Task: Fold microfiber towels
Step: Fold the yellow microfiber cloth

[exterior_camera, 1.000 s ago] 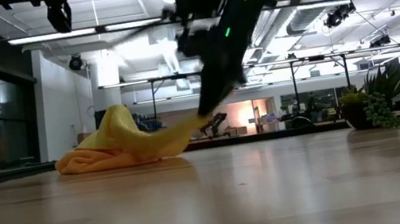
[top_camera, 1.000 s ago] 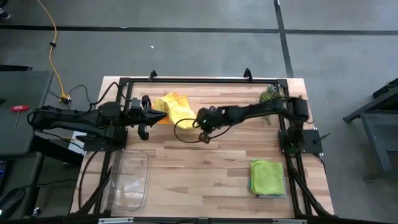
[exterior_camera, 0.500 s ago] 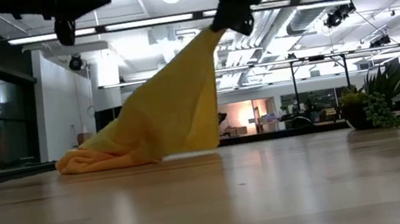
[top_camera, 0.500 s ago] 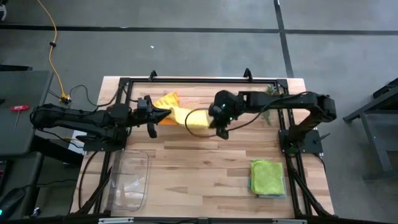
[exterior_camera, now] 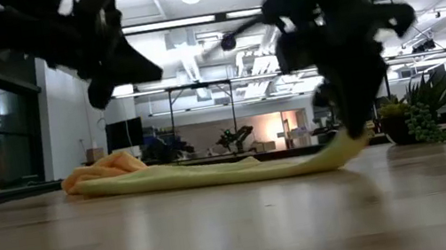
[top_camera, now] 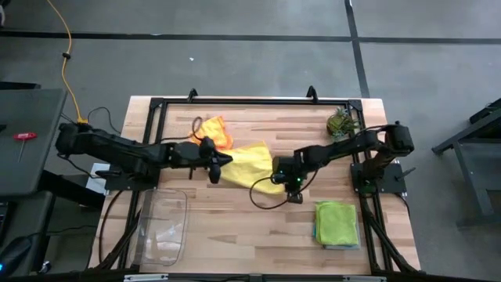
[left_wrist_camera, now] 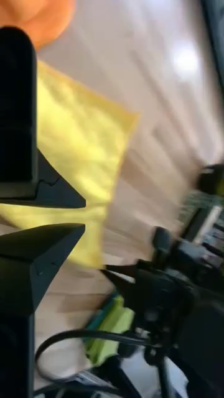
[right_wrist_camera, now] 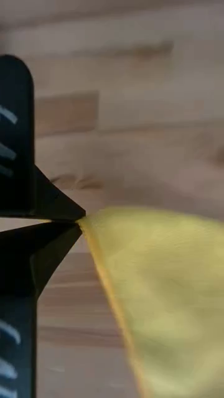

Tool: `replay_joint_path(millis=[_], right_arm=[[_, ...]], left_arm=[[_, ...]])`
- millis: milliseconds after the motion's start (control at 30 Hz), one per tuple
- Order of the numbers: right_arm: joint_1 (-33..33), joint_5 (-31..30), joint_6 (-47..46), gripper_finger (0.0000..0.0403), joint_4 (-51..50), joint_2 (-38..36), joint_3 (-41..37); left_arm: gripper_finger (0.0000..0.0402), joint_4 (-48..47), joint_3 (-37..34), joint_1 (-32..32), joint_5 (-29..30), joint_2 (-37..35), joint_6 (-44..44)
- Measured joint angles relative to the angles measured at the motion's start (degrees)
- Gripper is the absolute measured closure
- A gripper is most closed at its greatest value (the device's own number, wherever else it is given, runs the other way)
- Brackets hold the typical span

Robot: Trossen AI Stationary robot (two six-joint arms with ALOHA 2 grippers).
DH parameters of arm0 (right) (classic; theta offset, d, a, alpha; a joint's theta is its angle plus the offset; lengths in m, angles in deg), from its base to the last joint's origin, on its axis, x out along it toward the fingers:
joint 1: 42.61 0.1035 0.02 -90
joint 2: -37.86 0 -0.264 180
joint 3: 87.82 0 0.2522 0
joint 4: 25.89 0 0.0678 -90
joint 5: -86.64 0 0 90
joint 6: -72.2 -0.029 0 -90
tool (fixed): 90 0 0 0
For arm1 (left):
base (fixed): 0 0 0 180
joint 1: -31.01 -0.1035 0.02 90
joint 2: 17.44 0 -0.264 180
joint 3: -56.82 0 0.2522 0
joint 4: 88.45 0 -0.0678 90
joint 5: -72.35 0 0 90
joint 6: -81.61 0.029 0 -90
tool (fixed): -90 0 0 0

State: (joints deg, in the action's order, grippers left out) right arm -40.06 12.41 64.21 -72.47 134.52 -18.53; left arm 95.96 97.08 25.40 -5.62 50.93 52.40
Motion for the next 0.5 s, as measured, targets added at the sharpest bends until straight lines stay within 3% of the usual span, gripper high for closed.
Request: replay_joint_path(millis=[200, 333, 500], right_arm=[[0.63, -1.99, -4.76, 0.0402, -0.81, 0.00, -2.05], [0.58, -2.12, -6.34, 0.0395, -2.74, -0.02, -0.87], [0.45, -2.31, -5.69, 0.0333, -8.27, -0.12, 2.19]], left_arm=[[0.0340, 2.53, 2.11, 0.00, -1.07, 8.45, -1.73], [0.0323, 0.68, 6.71, -0.73, -1.07, 11.86, 2.78], [0.0288, -8.75, 14.22, -3.86, -1.03, 14.63, 8.37]])
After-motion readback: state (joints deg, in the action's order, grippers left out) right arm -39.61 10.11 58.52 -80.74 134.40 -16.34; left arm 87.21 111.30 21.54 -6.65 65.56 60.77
